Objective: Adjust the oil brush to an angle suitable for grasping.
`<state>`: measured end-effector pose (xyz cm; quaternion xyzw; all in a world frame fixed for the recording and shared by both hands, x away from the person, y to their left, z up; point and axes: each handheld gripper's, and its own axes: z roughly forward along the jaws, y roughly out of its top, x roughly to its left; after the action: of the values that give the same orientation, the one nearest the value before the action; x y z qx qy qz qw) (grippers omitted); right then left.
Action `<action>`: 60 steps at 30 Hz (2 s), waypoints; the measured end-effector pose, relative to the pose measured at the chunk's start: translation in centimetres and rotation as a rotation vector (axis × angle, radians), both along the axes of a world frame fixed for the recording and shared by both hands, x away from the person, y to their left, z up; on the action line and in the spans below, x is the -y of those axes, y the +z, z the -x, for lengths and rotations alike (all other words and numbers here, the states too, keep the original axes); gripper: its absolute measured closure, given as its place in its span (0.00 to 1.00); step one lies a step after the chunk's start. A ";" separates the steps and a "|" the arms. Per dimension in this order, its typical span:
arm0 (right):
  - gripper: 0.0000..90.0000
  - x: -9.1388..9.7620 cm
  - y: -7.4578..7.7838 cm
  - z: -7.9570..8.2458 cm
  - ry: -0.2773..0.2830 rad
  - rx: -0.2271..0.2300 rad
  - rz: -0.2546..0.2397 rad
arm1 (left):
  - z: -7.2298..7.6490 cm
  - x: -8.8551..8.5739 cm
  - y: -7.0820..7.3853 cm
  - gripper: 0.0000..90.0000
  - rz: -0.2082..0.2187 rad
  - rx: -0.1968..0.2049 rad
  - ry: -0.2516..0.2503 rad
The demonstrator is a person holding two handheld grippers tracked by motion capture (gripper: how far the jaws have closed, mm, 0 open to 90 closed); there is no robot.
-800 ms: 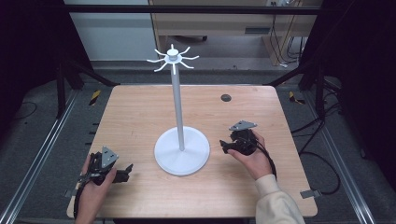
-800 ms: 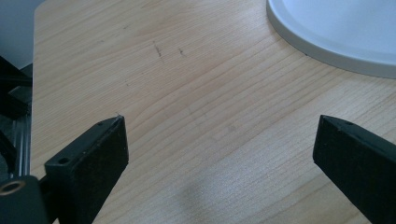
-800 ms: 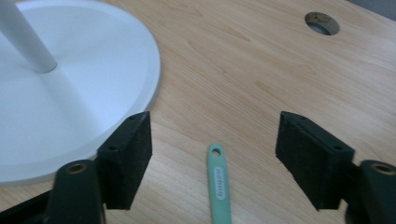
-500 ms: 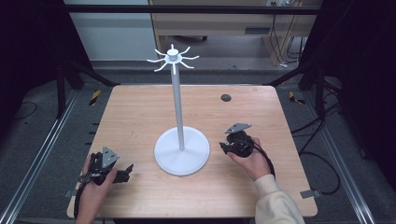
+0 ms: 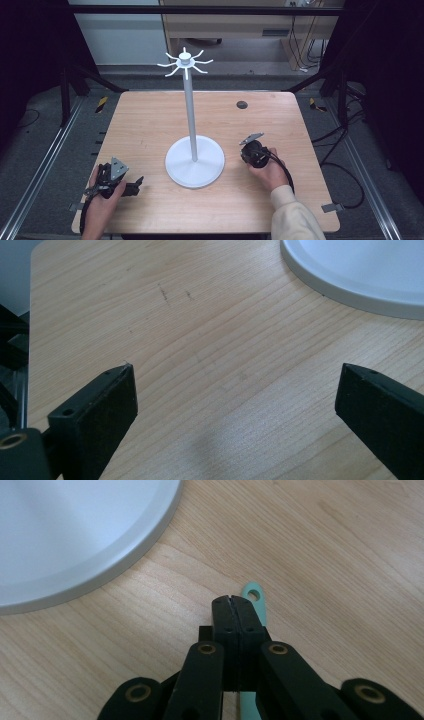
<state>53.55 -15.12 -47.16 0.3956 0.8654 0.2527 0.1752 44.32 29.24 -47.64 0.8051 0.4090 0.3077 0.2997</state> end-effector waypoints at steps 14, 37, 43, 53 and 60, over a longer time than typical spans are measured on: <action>1.00 0.1 -0.7 -0.7 -0.025 -0.013 0.054 | 0.1 0.0 0.0 0.03 0.002 0.003 0.001; 1.00 2.4 -0.5 -2.0 -0.201 0.007 0.072 | 0.1 0.2 0.0 0.03 -0.003 0.001 -0.010; 1.00 2.8 -0.4 -1.9 -0.220 0.003 0.050 | 0.0 0.2 0.0 0.03 0.000 0.002 -0.012; 0.99 4.2 1.8 0.0 -0.243 -0.018 -0.007 | 0.0 0.1 0.0 0.03 0.003 0.005 -0.007; 0.91 4.8 2.2 1.2 -0.259 -0.070 0.014 | 0.1 0.2 0.1 0.03 -0.004 0.003 -0.009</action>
<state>52.40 -19.93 -44.96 0.5113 0.8144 0.2081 0.1789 44.26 29.06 -47.54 0.8071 0.4044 0.3082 0.3001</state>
